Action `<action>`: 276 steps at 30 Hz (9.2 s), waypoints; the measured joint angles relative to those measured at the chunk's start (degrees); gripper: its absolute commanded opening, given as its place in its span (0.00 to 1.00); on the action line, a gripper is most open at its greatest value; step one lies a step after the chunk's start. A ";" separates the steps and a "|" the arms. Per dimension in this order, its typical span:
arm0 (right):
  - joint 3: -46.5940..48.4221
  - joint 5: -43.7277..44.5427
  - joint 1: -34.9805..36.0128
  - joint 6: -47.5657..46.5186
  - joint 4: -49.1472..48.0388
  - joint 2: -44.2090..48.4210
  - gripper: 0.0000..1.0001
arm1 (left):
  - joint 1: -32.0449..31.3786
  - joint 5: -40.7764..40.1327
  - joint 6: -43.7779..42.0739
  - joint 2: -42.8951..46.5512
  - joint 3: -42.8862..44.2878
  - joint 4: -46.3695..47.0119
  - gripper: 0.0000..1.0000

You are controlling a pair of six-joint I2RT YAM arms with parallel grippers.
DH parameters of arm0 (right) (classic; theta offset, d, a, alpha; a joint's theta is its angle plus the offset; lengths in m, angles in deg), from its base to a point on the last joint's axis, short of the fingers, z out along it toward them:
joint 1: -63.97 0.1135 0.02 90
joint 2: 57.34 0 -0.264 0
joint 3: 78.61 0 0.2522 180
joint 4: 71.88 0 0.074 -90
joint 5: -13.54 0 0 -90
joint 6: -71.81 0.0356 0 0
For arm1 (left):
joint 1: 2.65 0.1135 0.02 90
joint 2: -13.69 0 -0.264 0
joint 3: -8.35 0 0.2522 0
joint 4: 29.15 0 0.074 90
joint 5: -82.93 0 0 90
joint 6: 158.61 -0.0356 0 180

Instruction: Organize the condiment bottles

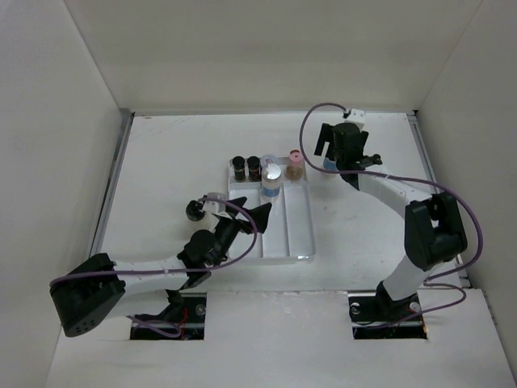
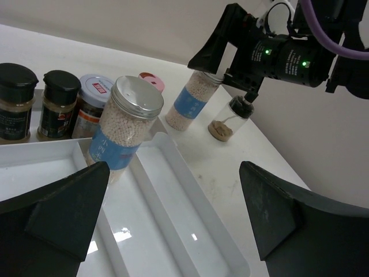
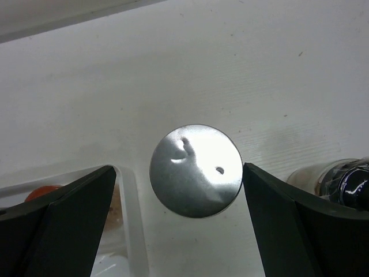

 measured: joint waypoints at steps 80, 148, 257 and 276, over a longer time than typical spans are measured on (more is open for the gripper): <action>-34.67 8.59 24.59 0.61 -13.14 42.80 0.70 | 15.19 -19.41 8.68 25.16 18.01 -80.54 0.94; -36.15 9.94 27.23 0.98 -15.50 40.59 0.99 | 12.96 -8.70 -2.08 -20.72 30.12 -46.34 0.61; -23.34 3.87 22.64 4.46 -11.89 11.74 1.00 | 11.08 -24.06 5.01 28.17 0.15 -47.01 1.00; -28.98 5.29 9.18 9.68 -12.28 22.14 1.00 | 11.98 -14.82 12.24 20.94 25.07 -73.13 1.00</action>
